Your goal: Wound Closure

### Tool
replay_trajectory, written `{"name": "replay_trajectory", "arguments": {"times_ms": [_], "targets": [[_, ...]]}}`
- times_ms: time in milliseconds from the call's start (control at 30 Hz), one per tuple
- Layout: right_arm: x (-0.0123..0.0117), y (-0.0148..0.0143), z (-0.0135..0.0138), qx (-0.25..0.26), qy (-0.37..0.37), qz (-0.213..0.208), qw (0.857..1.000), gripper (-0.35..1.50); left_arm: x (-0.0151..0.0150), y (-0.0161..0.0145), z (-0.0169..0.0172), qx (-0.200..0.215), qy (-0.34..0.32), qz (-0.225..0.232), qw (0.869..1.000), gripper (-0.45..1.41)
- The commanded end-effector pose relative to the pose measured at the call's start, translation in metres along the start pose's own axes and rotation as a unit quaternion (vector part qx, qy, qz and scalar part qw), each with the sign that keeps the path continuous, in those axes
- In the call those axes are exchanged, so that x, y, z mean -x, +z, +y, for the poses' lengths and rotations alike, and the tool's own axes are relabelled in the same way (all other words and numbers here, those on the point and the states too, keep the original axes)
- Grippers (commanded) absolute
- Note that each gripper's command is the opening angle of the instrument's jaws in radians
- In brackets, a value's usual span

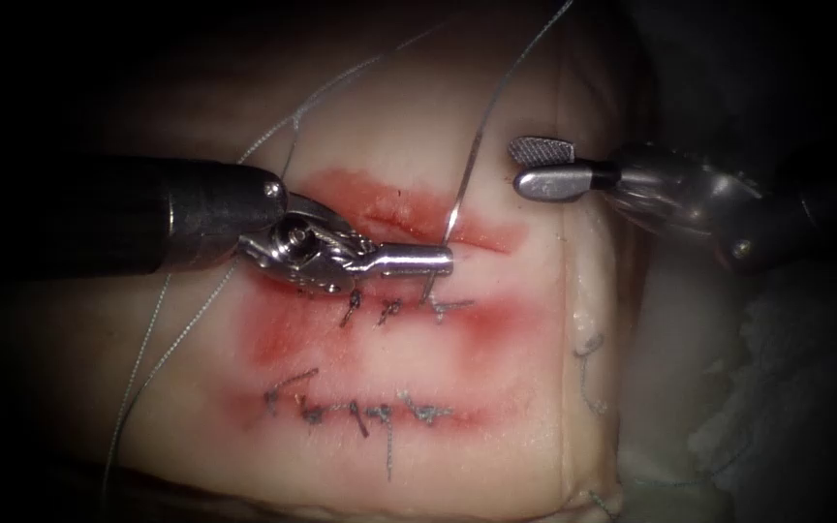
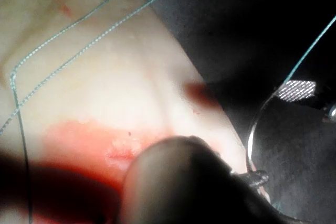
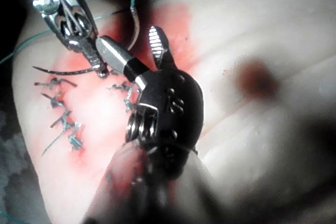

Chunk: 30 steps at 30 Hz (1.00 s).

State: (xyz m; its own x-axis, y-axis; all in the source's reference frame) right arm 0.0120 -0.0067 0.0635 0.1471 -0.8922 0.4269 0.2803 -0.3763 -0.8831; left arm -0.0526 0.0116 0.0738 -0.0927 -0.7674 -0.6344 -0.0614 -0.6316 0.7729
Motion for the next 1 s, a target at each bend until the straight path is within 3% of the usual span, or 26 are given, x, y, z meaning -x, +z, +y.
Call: {"name": "replay_trajectory", "arguments": {"times_ms": [33, 200, 567, 833, 900, 1000], "targets": [[-0.0003, 0.001, -0.0003, -0.009, 0.0, -0.006, 1.0, 1.23, 0.0006, 0.0008, -0.0001, -0.004, 0.001, 0.002, 1.0, -0.45], [-0.0005, 0.0027, -0.0005, -0.054, -0.003, -0.02, 0.998, 1.2, 0.0007, 0.0009, -0.0006, -0.017, -0.006, -0.038, 0.999, -0.45], [-0.0023, 0.0051, -0.0006, -0.051, -0.009, -0.016, 0.999, 1.16, 0.0008, 0.0009, -0.0008, -0.022, 0.001, -0.058, 0.998, -0.45], [-0.0023, 0.0062, -0.0013, -0.055, -0.01, -0.02, 0.998, 1.15, 0.0008, 0.001, -0.0004, -0.023, 0.003, -0.063, 0.998, -0.45], [-0.0023, 0.0063, -0.0013, -0.051, -0.005, -0.017, 0.999, 0.89, 0.0008, 0.0011, -0.0003, -0.022, 0.003, -0.064, 0.998, -0.45], [-0.0023, 0.0065, -0.0013, -0.048, 0.031, -0.017, 0.998, 0.73, 0.0008, 0.0011, -0.0003, -0.021, 0.003, -0.063, 0.998, -0.45]]}}
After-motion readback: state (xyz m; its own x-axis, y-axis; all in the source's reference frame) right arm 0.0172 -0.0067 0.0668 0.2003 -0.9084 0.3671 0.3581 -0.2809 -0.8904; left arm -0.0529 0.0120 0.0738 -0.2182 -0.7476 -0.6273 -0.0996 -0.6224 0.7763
